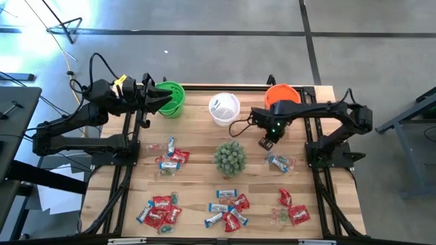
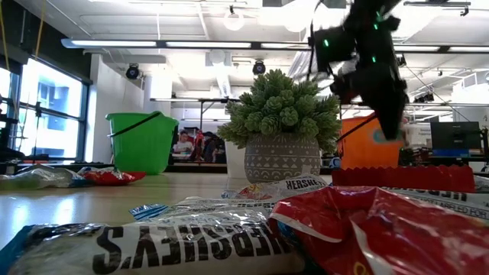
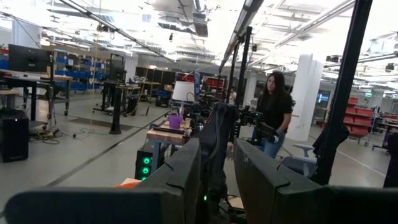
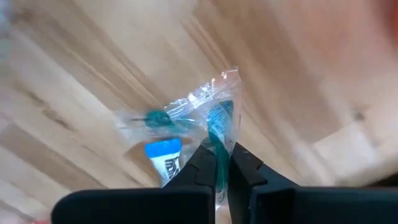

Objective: Sort candy
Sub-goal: Put the transparent candy into the orange bucket

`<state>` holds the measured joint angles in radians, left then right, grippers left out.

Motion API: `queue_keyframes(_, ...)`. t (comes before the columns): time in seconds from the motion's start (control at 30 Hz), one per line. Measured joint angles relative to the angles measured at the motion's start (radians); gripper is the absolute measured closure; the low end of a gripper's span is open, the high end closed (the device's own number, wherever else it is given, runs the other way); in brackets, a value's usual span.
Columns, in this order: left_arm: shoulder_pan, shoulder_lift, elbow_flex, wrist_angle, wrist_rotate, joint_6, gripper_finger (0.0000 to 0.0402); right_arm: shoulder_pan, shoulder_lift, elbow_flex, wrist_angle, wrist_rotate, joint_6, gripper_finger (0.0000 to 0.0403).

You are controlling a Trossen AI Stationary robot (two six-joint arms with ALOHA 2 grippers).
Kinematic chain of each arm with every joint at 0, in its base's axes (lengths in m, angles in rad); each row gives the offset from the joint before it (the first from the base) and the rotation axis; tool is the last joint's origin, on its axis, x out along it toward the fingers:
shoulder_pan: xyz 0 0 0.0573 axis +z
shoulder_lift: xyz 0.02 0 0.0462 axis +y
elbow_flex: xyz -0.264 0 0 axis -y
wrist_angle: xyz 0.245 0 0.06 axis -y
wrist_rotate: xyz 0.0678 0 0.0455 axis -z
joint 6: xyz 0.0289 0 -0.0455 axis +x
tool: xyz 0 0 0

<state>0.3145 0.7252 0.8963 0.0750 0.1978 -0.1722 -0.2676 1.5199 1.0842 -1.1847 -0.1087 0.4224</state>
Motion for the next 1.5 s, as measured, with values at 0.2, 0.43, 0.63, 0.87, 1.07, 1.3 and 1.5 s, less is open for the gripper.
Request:
queue_keyframes(0.2, 0.000, 0.000, 0.000, 0.000, -0.003, 0.000, 0.0319, -0.006, -0.002, 0.226, -0.146, 0.232, -0.068, 0.0399)
queue_keyframes(0.43, 0.000, 0.000, 0.000, 0.000, -0.032, 0.001, 0.0319, -0.116, -0.003, 0.327, -0.195, 0.521, -0.120, 0.0398)
queue_keyframes(0.63, 0.000, 0.000, 0.000, -0.002, -0.055, 0.019, 0.0319, -0.304, -0.001, 0.327, -0.185, 0.520, -0.194, 0.0398)
queue_keyframes(0.87, 0.000, 0.000, 0.000, -0.003, -0.054, 0.025, 0.0319, -0.460, -0.001, 0.327, -0.177, 0.414, -0.221, 0.0348)
queue_keyframes(1.07, 0.000, 0.000, 0.000, -0.037, -0.054, 0.019, 0.0319, -0.486, -0.001, 0.327, -0.188, 0.309, -0.213, 0.0289)
queue_keyframes(1.3, 0.000, 0.000, 0.000, -0.056, -0.054, -0.006, 0.0319, -0.417, -0.002, 0.327, -0.290, 0.264, -0.143, 0.0274)
queue_keyframes(1.5, 0.000, 0.000, 0.000, -0.056, -0.054, -0.010, 0.0319, -0.246, -0.003, 0.327, -0.387, 0.212, -0.024, 0.0274)
